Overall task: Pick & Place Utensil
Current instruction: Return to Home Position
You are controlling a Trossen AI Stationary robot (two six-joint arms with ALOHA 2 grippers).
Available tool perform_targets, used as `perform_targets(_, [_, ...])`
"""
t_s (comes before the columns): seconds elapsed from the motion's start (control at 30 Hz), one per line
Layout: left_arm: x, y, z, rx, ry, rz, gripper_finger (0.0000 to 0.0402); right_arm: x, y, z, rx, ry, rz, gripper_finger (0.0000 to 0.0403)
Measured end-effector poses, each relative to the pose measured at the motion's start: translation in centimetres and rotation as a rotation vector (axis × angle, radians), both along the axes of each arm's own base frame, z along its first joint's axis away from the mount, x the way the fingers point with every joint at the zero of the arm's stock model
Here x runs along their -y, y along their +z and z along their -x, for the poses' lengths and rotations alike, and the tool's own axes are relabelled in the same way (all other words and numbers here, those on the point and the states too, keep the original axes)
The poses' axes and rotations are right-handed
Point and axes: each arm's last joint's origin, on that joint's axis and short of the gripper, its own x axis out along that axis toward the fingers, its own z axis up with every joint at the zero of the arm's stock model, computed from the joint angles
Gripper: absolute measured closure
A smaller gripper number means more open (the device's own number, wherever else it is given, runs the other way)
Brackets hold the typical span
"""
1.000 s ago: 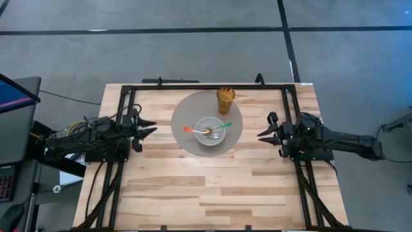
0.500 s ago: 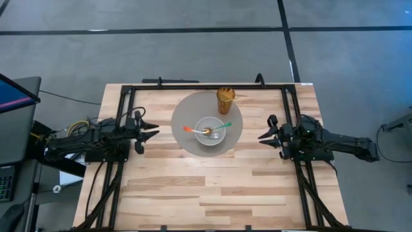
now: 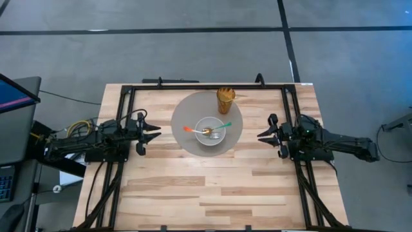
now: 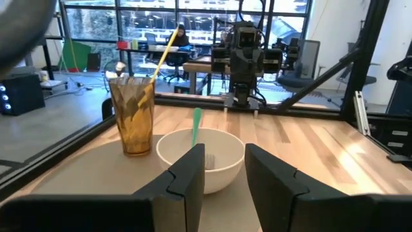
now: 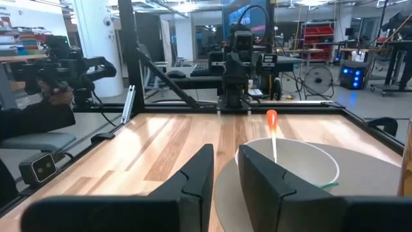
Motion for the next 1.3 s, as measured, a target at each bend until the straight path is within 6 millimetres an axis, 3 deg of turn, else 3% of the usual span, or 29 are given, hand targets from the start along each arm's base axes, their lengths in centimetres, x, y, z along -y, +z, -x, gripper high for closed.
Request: perform_targets(1.3, [0.01,0.06,0.00,0.011,-0.004,0.033,0.0289,0.00,0.09,0.00,0.013,0.000,0.003,0.0336])
